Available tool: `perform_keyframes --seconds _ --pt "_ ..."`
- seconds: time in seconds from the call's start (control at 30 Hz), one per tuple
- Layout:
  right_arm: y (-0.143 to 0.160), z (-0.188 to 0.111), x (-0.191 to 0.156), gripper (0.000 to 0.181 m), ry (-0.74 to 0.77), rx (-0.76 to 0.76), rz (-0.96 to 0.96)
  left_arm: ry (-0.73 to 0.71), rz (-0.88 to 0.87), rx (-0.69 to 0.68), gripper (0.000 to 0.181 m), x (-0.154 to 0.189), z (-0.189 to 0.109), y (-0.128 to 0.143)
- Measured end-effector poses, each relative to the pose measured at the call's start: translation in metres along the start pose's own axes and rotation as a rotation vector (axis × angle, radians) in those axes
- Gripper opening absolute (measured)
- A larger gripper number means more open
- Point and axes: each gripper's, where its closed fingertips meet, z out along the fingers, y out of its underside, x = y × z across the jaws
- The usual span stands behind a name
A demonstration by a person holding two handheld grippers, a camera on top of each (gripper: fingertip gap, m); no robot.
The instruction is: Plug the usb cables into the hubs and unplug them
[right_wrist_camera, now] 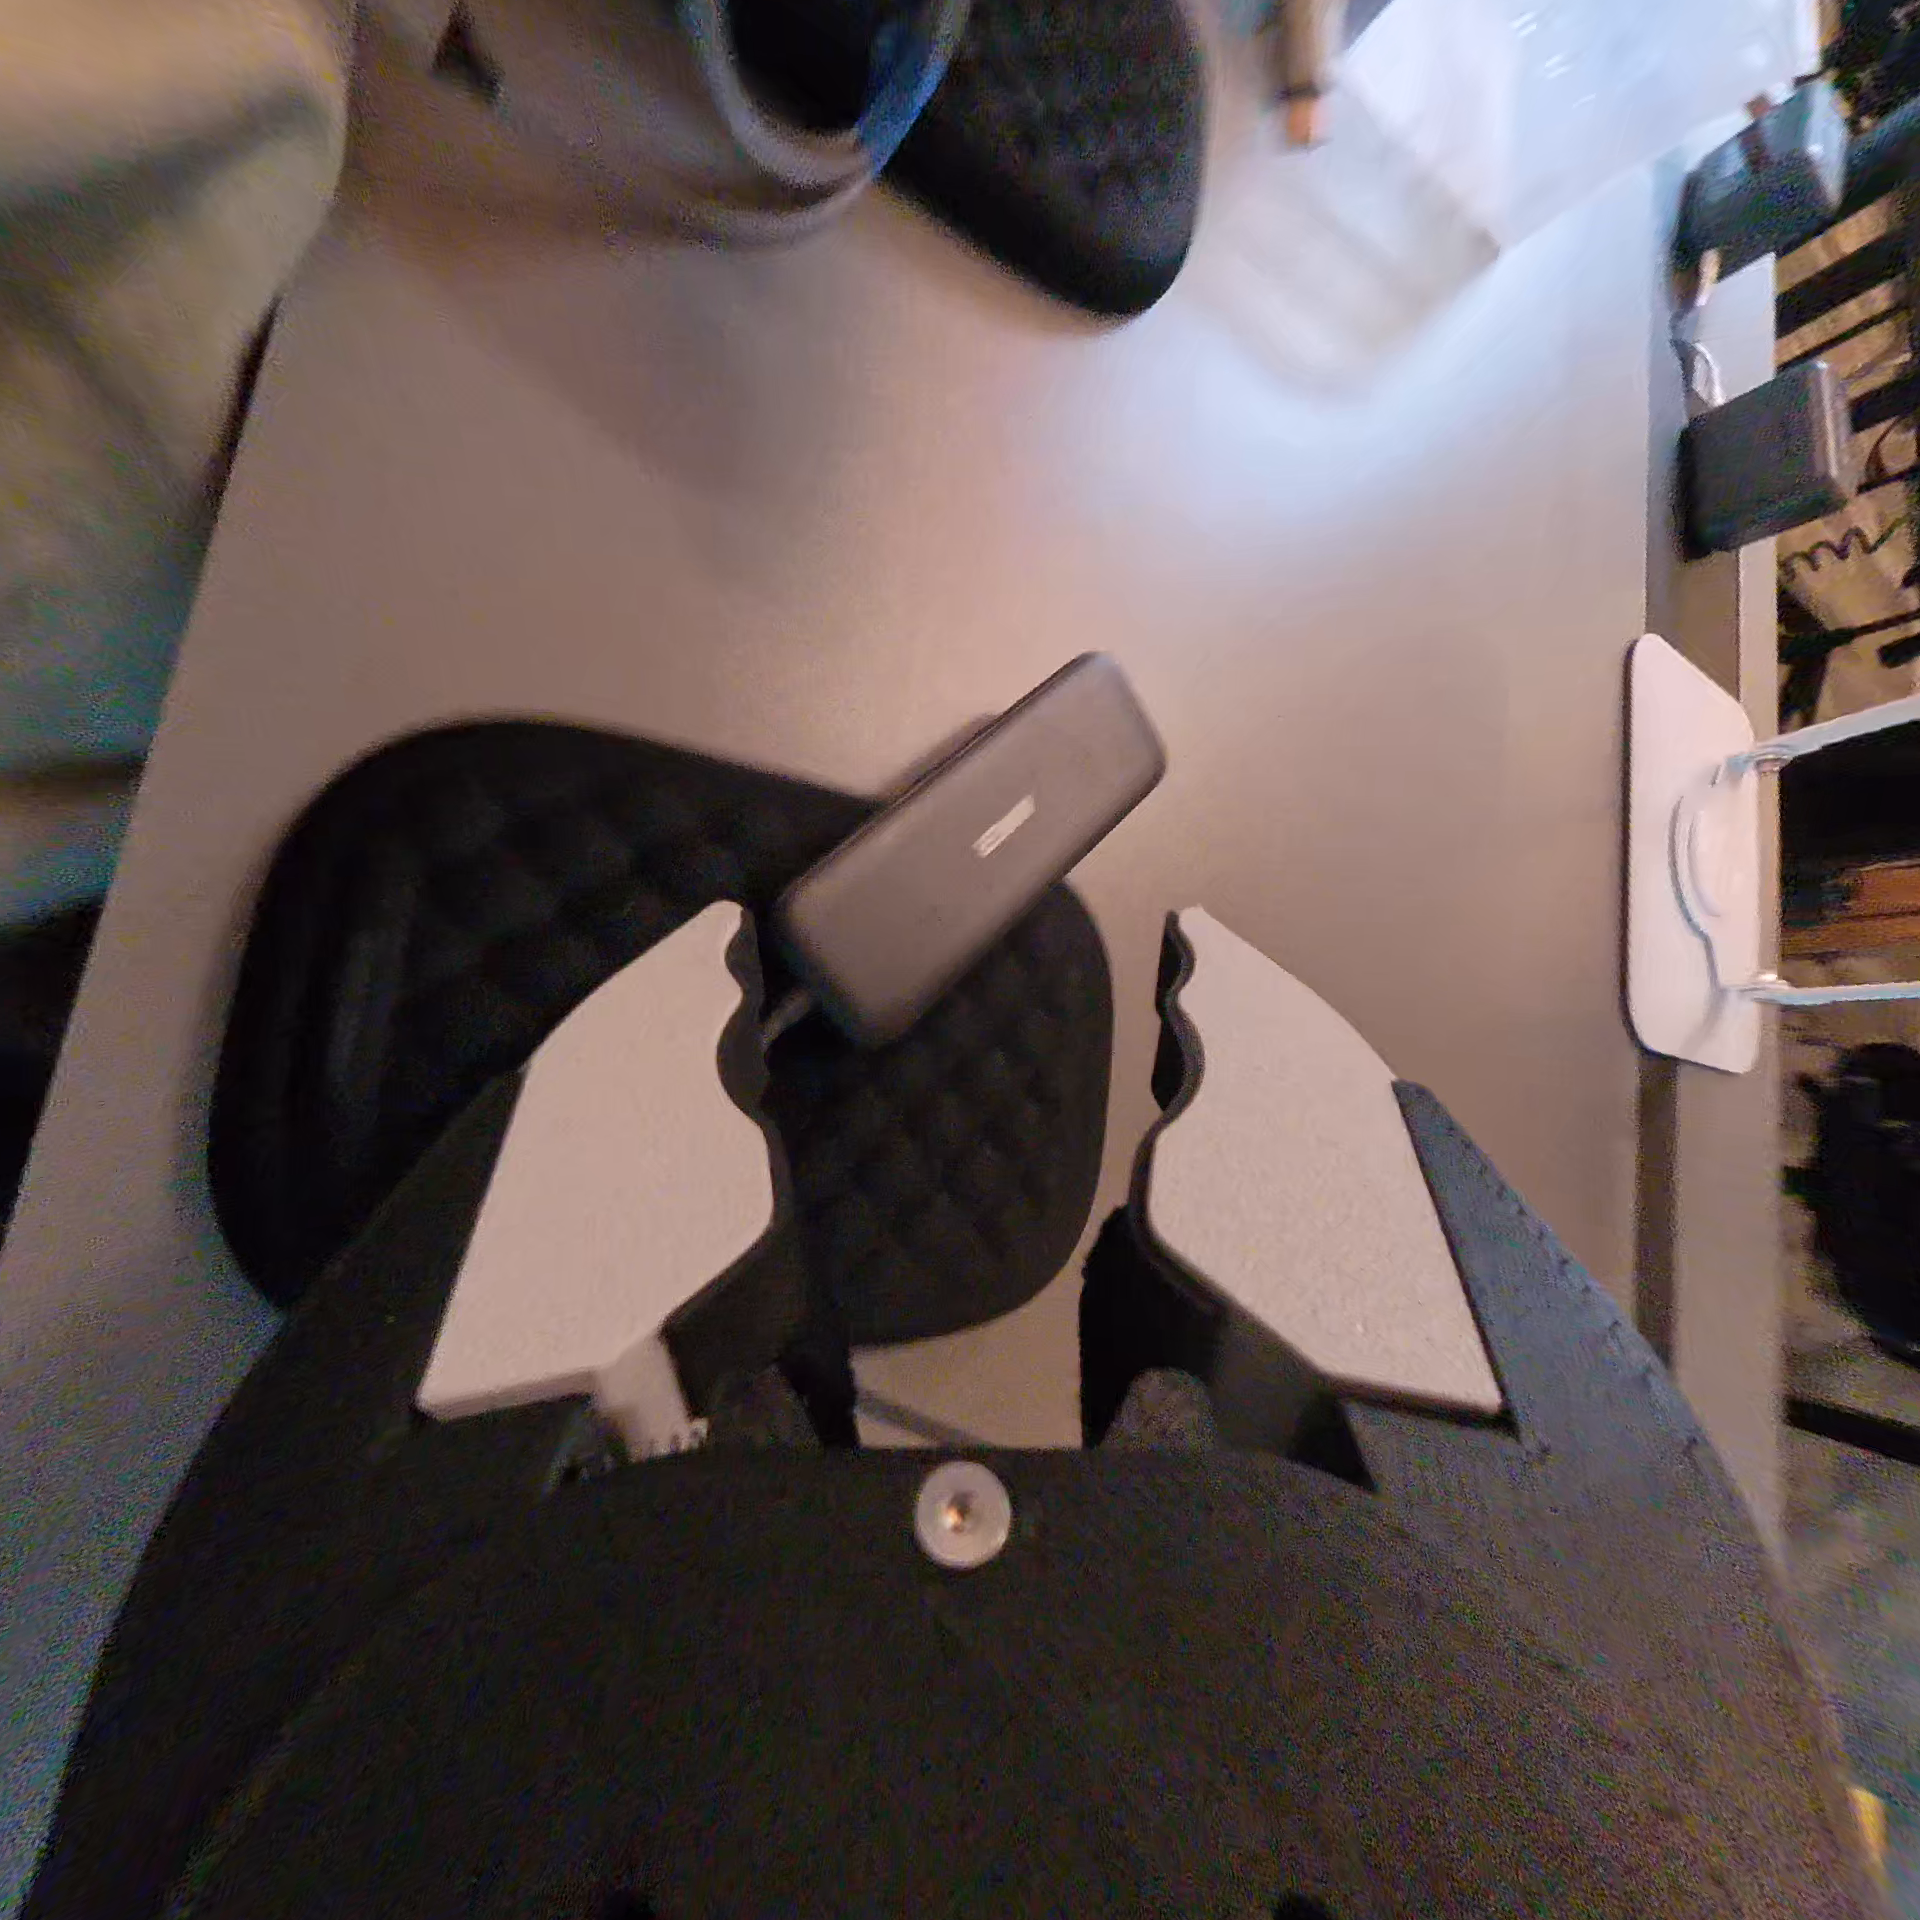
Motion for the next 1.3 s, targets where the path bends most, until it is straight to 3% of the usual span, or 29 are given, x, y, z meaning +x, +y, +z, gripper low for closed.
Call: perform_keyframes --seconds 0.17,0.37,0.47,0.53,0.67,0.77,0.97,1.03,1.13,1.2,1.3 --pt "0.018 0.007 -0.02 0.068 0.124 -0.114 -0.218 0.007 -0.006 0.013 0.005 0.002 0.002 0.005" --pt "0.011 0.013 -0.009 0.065 0.335 -0.153 -0.418 0.015 0.019 0.009 0.005 0.007 0.004 0.005" --pt "0.015 0.023 -0.009 0.047 0.321 -0.155 -0.398 0.021 0.011 0.009 0.005 0.009 0.006 0.007" --pt "0.018 0.029 -0.009 0.019 0.326 -0.132 -0.354 0.025 0.008 0.013 0.005 0.01 0.008 0.008" --pt "0.016 0.027 -0.001 0.014 0.438 -0.089 -0.345 0.028 0.007 0.012 0.005 0.009 0.01 0.008" --pt "0.009 -0.004 0.0 0.012 0.358 -0.033 -0.221 0.021 0.019 0.009 0.005 0.007 0.007 0.007" --pt "-0.01 -0.098 -0.009 0.012 -0.099 -0.134 0.048 0.036 0.01 0.038 0.005 0.008 0.008 0.002" --pt "-0.009 -0.097 -0.004 0.011 -0.158 -0.177 0.01 0.036 0.014 0.048 0.005 0.009 0.009 0.001" --pt "0.004 -0.067 -0.006 0.012 -0.206 -0.118 0.036 0.02 0.03 0.05 0.005 0.009 0.008 0.0" --pt "0.015 -0.051 -0.01 0.012 -0.178 -0.042 0.108 0.014 0.028 0.056 0.005 0.008 0.005 0.0" --pt "0.044 -0.029 -0.031 0.013 -0.143 -0.072 0.147 0.029 0.012 0.067 0.005 0.007 0.002 0.0"
